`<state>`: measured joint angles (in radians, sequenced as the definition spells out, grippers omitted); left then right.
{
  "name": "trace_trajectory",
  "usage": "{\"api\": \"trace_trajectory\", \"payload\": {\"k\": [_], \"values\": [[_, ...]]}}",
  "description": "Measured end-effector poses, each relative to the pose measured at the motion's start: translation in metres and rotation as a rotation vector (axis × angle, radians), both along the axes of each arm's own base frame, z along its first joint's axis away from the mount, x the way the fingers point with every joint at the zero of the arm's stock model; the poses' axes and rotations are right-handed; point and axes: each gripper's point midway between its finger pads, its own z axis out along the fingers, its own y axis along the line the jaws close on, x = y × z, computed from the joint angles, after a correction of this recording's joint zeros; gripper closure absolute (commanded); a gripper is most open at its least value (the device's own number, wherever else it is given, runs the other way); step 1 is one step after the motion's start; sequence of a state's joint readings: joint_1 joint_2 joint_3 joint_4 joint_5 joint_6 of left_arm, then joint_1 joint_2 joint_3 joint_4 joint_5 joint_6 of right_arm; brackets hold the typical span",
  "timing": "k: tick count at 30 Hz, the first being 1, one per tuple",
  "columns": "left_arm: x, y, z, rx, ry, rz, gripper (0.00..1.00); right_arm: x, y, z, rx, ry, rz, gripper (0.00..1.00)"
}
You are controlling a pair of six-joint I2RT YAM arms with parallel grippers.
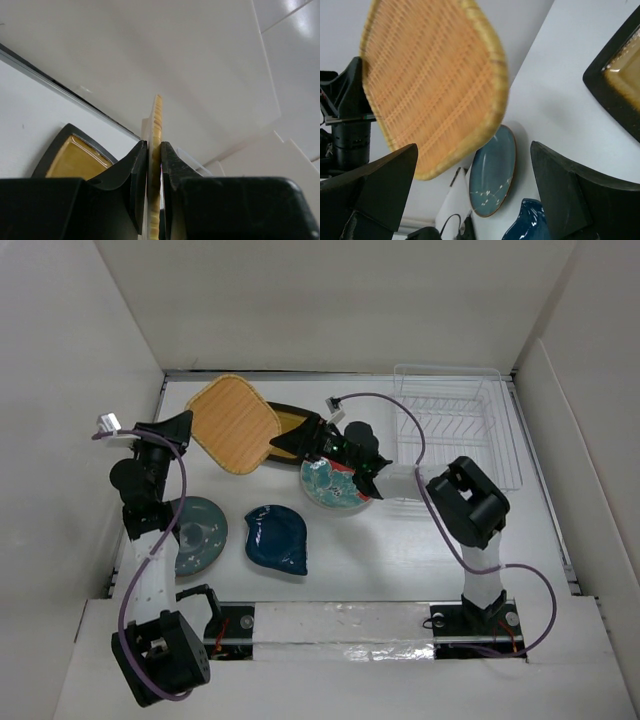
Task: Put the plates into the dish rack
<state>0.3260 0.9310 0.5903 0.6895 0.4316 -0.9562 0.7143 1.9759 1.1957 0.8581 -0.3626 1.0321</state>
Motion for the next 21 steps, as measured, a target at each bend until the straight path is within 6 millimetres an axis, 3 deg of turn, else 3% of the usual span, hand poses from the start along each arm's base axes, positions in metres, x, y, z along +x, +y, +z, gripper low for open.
{"api": "trace_trajectory", "payload": {"k": [4,10,13,14,17,19,21], "values": [[-0.005,-0.007,0.001,-0.019,-0.025,-0.036,1.00,0.002,0.010,-0.012,0.019,0.043,0.037,0.01],[-0.009,-0.015,-0.011,-0.045,-0.013,-0.082,1.00,0.003,0.026,0.004,0.067,0.016,0.079,0.04],[-0.012,-0.019,-0.017,-0.058,-0.017,-0.103,1.00,0.004,0.032,0.015,0.097,-0.010,0.102,0.23],[-0.012,-0.019,-0.018,-0.065,-0.017,-0.104,1.00,0.005,0.034,0.017,0.110,-0.019,0.109,0.46],[-0.014,-0.021,-0.019,-0.069,-0.024,-0.117,1.00,0.009,0.035,0.011,0.135,-0.003,0.116,0.87],[-0.012,-0.014,-0.022,-0.077,-0.016,-0.097,1.00,0.006,0.033,0.016,0.172,-0.004,0.138,1.00],[-0.011,-0.013,-0.023,-0.076,-0.011,-0.093,1.00,0.003,0.032,0.021,0.182,-0.015,0.140,1.00]]}}
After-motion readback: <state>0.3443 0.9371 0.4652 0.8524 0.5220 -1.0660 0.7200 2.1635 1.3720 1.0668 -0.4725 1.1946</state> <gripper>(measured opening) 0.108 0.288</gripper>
